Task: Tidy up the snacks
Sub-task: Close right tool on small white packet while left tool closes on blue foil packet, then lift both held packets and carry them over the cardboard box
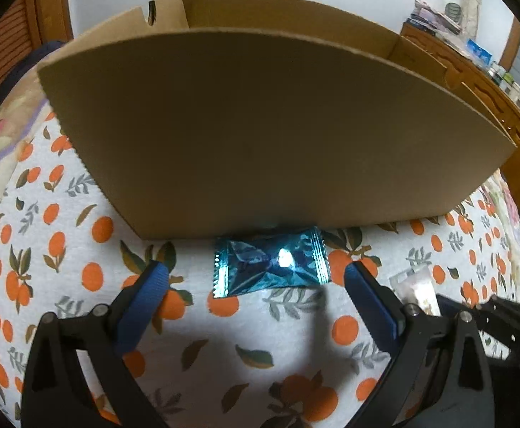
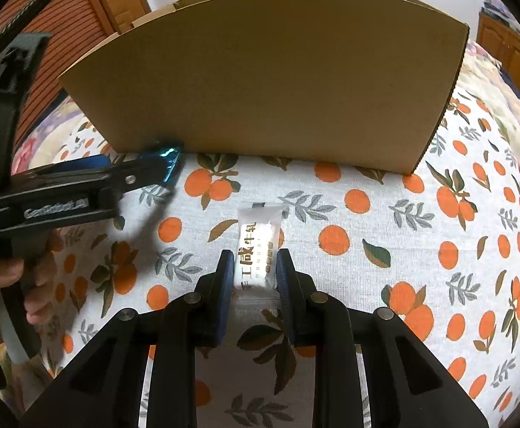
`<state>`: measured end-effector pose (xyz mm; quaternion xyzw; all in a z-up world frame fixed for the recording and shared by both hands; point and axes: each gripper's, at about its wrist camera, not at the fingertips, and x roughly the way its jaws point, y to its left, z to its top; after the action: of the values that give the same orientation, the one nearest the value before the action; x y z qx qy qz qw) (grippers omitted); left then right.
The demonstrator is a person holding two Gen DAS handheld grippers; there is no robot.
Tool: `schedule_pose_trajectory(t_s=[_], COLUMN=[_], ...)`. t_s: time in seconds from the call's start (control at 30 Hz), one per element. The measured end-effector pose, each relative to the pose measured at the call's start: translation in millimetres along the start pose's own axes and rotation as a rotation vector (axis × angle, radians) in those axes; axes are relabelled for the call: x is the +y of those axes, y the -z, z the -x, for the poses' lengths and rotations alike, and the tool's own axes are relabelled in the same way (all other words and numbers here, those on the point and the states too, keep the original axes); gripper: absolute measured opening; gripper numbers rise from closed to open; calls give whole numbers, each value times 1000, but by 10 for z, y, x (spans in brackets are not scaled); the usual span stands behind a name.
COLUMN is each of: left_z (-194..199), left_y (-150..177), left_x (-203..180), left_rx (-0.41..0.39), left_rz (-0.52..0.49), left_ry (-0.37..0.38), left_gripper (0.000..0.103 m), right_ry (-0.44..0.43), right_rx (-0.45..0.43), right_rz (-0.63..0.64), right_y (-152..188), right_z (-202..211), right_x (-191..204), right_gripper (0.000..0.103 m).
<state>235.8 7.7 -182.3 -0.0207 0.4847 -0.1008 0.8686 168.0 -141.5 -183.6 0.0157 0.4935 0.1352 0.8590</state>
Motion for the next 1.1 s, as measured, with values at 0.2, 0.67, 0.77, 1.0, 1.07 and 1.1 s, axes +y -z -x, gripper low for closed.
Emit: schedule_pose_trajectory(t_s=[0.2, 0.67, 0.77, 1.0, 1.07, 1.1], left_z=[-111, -172, -119, 77, 140, 184], left_y=[-26, -75, -45, 64, 88, 104], left_x=[-82, -74, -8, 138, 134, 124], left_rx=[5, 11, 44, 71, 70, 68], left_rz=[-5, -32, -19, 5, -4, -9], left_ry=[-66, -90, -53, 2, 10, 15], left_gripper=[99, 42, 35, 31, 31, 31], right_ry=[-28, -20, -17, -31, -41, -49], right_rx=[-6, -14, -15, -16, -18, -18], right_rz=[-21, -8, -1, 5, 2, -2], right_y=[25, 27, 28, 29, 32, 32], right_z=[32, 35, 34, 25, 28, 31], right_x=[-82, -60, -42, -37, -62, -72], right_gripper=[22, 22, 22, 22, 22, 22])
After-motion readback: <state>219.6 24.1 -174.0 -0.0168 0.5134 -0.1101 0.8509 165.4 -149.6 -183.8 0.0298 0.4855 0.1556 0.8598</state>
